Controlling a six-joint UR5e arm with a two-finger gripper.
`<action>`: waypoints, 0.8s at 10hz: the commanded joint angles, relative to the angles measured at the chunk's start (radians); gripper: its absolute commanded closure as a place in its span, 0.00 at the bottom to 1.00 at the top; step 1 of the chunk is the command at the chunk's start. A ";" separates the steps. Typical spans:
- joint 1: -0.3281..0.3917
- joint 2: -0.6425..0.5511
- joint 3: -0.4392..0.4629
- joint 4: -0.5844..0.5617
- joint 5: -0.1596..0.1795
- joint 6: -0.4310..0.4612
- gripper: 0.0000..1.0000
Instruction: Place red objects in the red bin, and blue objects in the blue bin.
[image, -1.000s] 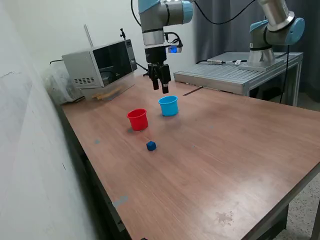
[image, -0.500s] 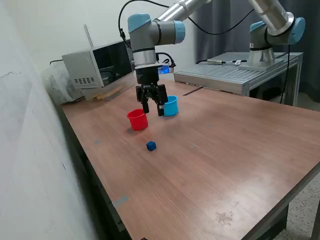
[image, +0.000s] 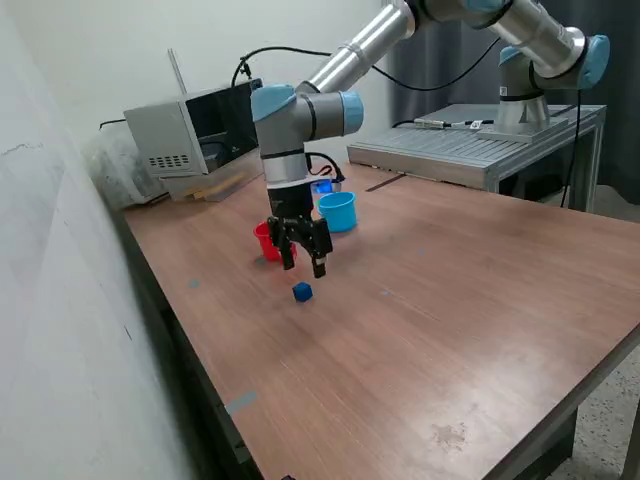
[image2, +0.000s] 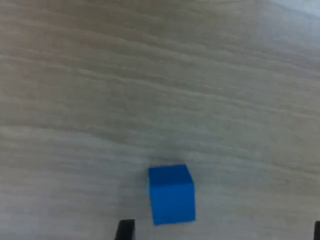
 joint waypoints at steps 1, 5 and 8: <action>0.000 0.027 -0.020 -0.010 -0.002 -0.004 0.00; 0.000 0.039 -0.028 -0.010 -0.008 -0.004 0.00; 0.000 0.055 -0.028 -0.013 -0.013 -0.004 0.00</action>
